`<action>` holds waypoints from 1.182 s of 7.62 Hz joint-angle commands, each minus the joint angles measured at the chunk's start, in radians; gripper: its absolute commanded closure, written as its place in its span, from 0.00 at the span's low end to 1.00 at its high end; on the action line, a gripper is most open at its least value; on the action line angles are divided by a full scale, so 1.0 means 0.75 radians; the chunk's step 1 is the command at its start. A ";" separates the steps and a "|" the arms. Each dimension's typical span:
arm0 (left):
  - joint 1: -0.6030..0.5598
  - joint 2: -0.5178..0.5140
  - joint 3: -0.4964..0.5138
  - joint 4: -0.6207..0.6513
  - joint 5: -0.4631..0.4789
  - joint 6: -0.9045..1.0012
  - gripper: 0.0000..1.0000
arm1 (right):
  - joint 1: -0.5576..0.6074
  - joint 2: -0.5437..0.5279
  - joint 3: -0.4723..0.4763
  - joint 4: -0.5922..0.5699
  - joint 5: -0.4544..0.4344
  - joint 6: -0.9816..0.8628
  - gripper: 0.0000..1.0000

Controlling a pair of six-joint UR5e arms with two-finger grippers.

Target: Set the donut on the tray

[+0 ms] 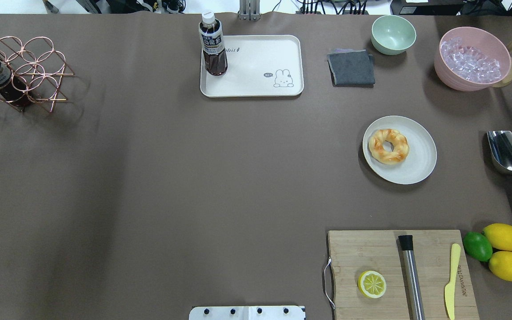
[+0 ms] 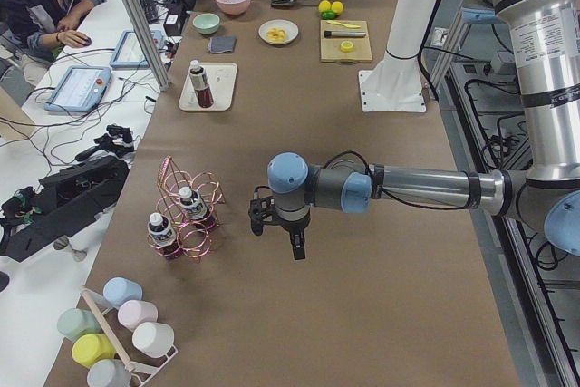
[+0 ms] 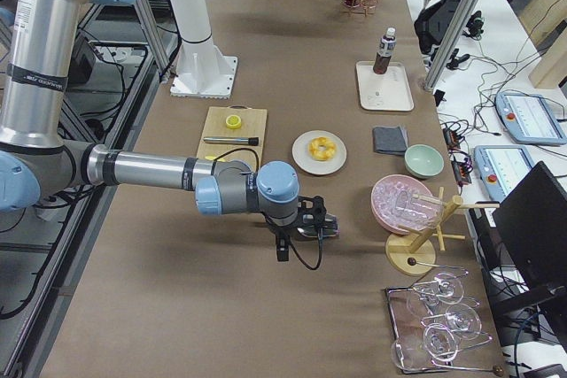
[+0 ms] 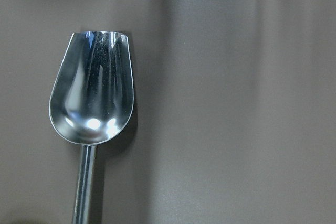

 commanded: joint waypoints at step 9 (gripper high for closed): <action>0.003 -0.010 0.002 0.000 0.000 -0.002 0.02 | 0.006 -0.018 -0.006 0.000 -0.006 0.007 0.00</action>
